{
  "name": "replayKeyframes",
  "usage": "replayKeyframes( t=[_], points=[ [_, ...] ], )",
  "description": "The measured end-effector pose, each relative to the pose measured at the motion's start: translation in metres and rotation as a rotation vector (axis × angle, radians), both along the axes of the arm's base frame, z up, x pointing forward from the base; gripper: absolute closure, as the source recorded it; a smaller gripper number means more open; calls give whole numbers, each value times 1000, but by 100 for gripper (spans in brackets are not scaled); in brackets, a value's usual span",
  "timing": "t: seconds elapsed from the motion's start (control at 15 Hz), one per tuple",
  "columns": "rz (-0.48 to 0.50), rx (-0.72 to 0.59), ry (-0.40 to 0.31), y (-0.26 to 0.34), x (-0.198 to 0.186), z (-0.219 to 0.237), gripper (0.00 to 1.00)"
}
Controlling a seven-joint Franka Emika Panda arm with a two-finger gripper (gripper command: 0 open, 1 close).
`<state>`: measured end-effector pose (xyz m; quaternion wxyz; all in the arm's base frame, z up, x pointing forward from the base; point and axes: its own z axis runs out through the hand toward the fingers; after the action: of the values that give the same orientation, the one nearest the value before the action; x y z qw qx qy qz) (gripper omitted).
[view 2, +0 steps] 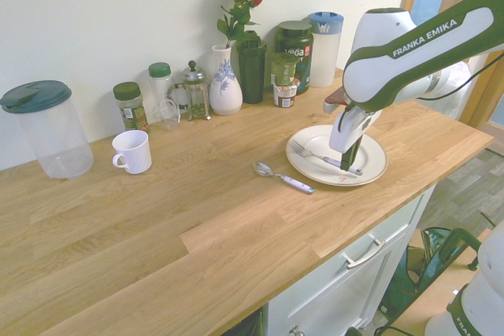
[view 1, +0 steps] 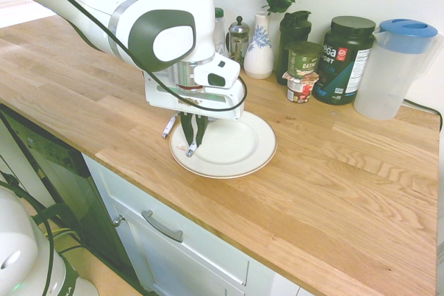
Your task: Put the fork into the plate
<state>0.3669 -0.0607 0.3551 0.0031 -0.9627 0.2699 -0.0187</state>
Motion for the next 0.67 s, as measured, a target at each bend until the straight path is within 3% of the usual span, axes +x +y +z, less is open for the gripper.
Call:
replayKeyframes(
  t=[0.67],
  points=[
    [-3,-1,-6,0,1,0,0]
  ],
)
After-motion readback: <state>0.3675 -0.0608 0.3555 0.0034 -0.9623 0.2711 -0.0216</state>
